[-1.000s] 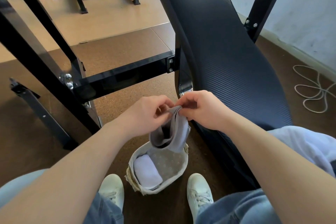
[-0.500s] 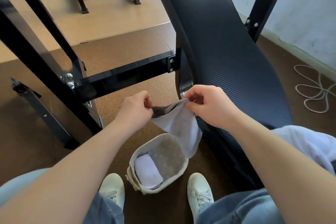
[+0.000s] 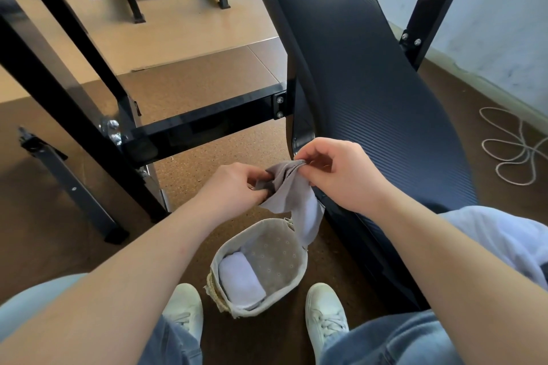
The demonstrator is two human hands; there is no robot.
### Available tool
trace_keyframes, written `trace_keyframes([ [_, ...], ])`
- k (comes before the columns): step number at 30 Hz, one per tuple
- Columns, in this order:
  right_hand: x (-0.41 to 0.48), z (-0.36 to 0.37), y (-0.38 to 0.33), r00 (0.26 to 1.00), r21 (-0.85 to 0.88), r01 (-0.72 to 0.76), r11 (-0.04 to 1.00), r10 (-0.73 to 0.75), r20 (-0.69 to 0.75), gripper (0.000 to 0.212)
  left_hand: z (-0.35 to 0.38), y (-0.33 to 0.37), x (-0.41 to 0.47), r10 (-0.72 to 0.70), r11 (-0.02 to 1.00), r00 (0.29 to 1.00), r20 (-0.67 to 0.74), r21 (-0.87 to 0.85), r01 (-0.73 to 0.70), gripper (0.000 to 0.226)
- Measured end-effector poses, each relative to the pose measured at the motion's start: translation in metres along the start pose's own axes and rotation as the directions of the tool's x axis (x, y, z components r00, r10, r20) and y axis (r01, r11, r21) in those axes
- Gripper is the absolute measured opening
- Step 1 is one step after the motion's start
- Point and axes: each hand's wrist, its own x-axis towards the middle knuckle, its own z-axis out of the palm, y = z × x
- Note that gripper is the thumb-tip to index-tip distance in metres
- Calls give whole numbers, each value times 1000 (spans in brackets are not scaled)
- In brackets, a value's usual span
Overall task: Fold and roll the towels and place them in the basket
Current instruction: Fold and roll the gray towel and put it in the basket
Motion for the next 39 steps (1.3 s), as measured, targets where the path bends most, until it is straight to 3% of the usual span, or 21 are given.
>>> trace_keyframes([
  [6, 0, -1, 1, 1000, -3, -24, 1000, 24, 11, 22, 0, 0, 0, -1, 994, 997, -75, 106, 9, 12],
  [10, 0, 0, 6, 992, -194, -78, 978, 97, 87, 21, -1, 0, 2, 9, 994, 989, -146, 112, 8, 12],
  [14, 0, -1, 10, 984, -287, -107, 952, 143, 106, 18, 1, -8, 4, -39, 989, 992, -118, 135, 55, 16],
  [20, 1, -5, 8, 989, -130, -146, 981, 145, -13, 15, 4, -10, 6, -151, 987, 988, -37, -55, 149, 18],
  [25, 0, -6, 13, 987, -220, -162, 962, 162, -19, 14, -3, -7, 5, -206, 964, 972, -115, -191, 182, 18],
  [28, 1, -5, 18, 981, -288, -190, 939, 195, -11, 18, -7, -5, 3, -42, 998, 985, -165, -44, 35, 30],
  [31, 2, -3, 19, 976, -302, -207, 930, 218, 1, 21, -11, 1, 0, 105, 984, 988, -116, 153, -87, 37],
  [39, 2, -6, 22, 981, -285, -191, 939, 194, -17, 19, -11, -3, -6, 172, 890, 951, 257, 372, -262, 31],
])
